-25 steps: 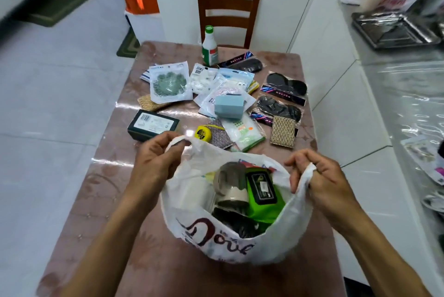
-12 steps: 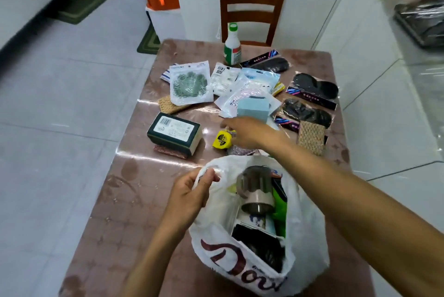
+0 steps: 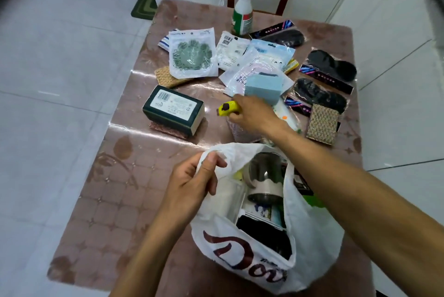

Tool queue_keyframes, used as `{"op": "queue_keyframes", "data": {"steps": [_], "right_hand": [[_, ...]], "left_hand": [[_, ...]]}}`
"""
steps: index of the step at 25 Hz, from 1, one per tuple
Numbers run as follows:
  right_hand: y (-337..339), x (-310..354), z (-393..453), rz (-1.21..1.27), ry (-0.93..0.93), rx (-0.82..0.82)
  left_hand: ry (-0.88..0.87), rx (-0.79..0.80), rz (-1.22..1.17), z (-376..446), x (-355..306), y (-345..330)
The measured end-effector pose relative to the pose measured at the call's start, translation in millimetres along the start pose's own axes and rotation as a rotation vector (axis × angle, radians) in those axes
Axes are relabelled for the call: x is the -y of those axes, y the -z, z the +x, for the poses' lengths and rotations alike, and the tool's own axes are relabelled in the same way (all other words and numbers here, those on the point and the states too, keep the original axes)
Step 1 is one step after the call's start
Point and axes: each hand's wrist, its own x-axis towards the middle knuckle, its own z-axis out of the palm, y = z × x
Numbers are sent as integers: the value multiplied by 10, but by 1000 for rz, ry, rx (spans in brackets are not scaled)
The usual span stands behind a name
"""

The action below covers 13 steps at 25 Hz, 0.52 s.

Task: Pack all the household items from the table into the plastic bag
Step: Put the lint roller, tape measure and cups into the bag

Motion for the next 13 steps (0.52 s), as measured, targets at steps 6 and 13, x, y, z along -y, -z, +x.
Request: {"op": "queue_keyframes", "data": {"steps": [6,13], "right_hand": [[880,121,-1807,867,-69,19],[716,133,-2304,-341,-231,556]], "left_hand": [[-21,9,-115,-73,-179,-20],[-92,43,-94,-79,-309,14]]}}
